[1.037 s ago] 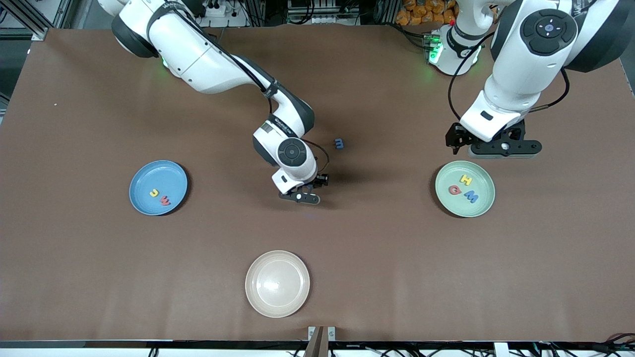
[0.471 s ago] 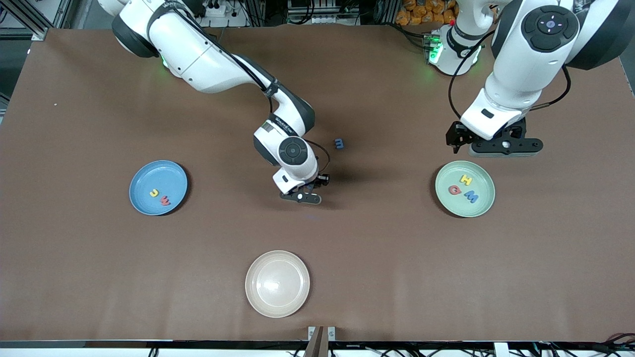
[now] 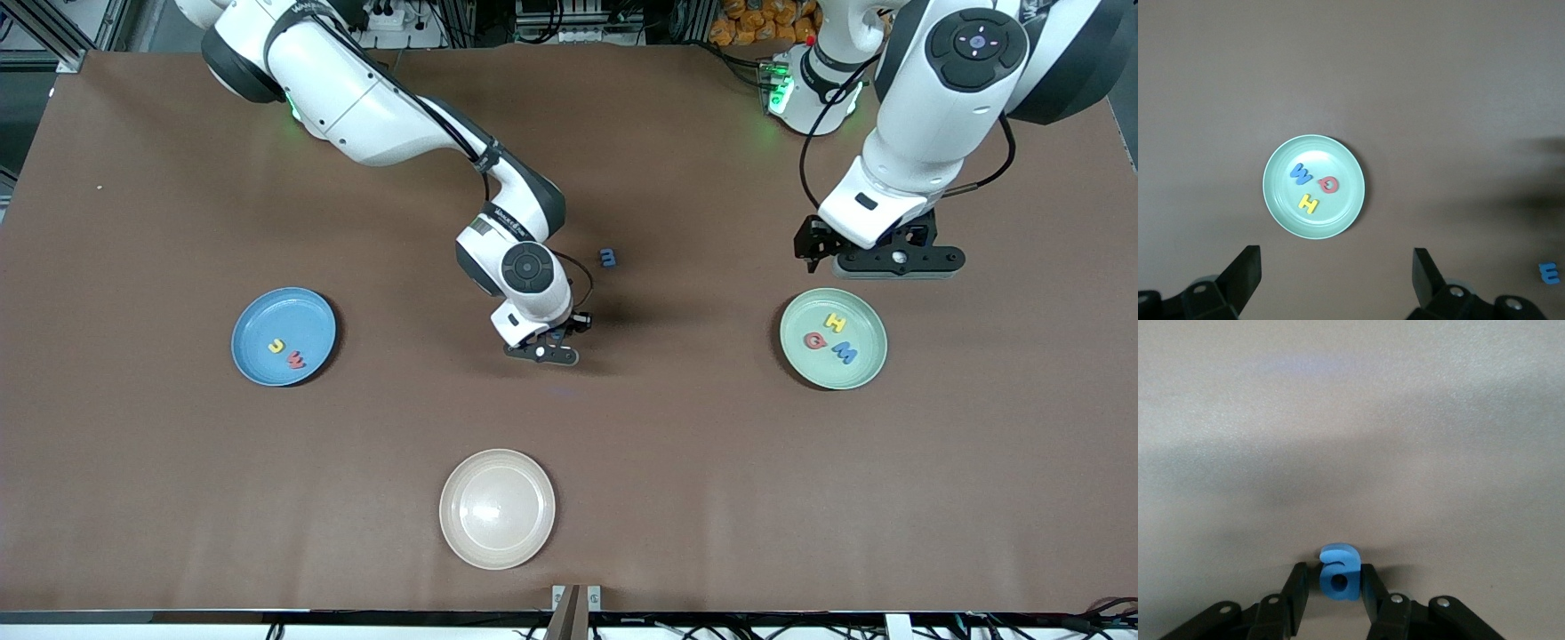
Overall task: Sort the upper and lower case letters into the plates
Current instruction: 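Carry the blue a to the blue plate while the left gripper reaches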
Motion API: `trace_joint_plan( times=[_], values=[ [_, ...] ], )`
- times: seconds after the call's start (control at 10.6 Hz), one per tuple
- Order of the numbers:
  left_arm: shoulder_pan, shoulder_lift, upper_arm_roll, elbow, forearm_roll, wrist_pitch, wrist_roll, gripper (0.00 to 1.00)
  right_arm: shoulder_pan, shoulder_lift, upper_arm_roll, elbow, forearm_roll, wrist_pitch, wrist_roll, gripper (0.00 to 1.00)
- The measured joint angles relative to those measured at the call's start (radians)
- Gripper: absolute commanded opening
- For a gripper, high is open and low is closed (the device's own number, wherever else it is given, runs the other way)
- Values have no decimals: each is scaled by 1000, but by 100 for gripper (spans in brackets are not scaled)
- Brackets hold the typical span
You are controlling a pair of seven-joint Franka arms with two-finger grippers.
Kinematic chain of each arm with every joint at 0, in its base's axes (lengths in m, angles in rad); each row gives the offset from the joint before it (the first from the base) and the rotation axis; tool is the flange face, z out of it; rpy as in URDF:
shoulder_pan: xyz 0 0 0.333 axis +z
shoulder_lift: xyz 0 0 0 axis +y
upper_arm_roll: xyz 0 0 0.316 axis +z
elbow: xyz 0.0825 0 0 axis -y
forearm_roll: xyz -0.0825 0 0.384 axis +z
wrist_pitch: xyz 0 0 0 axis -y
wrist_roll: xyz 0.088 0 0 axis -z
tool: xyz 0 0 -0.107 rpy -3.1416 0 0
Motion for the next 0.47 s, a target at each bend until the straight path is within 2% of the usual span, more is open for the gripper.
trace_joint_plan(
  times=[0.28,0.47],
  values=[
    [-15,1,-5,-5,-9,-5,0,100,0,-2,0,2,-2,-3,0,11],
    [-31,3,-19,-15,-50,-6,0,100,0,-2,-1,4,-2,-4,0,7]
  ],
)
